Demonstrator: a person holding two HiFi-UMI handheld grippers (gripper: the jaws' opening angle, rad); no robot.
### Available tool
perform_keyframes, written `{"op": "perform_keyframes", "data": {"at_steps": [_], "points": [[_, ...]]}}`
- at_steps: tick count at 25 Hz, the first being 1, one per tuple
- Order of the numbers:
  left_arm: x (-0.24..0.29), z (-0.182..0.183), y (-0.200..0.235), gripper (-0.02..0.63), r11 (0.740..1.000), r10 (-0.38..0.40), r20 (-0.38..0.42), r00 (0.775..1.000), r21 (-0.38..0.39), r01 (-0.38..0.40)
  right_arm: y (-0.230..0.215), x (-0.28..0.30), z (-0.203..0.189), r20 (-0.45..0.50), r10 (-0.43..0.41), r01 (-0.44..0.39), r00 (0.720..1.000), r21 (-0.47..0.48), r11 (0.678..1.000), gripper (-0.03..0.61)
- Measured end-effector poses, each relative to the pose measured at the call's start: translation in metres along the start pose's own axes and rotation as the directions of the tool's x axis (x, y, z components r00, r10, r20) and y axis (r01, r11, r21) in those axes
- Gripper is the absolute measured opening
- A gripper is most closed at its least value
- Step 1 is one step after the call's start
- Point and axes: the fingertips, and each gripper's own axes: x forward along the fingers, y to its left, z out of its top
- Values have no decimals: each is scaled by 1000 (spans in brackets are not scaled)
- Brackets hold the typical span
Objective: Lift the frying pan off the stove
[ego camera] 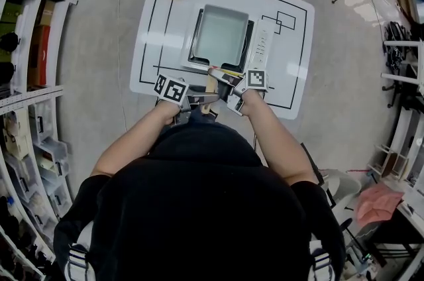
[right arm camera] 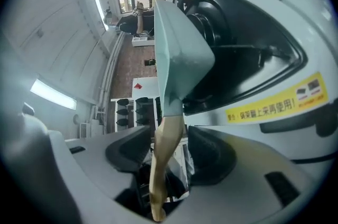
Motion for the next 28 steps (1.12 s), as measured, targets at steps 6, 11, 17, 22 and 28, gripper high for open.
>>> {"op": "perform_keyframes", "data": {"at_steps": [6, 11, 17, 22, 28], "points": [[2, -1, -2, 205, 1000, -18, -8, 1000, -1, 18, 7, 7, -1, -10, 27, -27, 1000, 10, 1000, 224], [2, -1, 1, 174, 1000, -17, -14, 1000, -8, 17, 8, 10, -2, -4, 58, -58, 998, 44, 997, 202], [3, -2, 3, 143, 1000, -14, -17, 1000, -16, 13, 8, 9, -1, -1, 87, -86, 996, 57, 995, 166], [3, -1, 3, 135, 1000, -20, -18, 1000, -24, 20, 9, 11, -1, -5, 98, -97, 995, 69, 993, 163], [4, -3, 2, 132, 999, -31, -25, 999, -27, 30, 8, 10, -3, -10, 97, -96, 995, 68, 993, 158]]}}
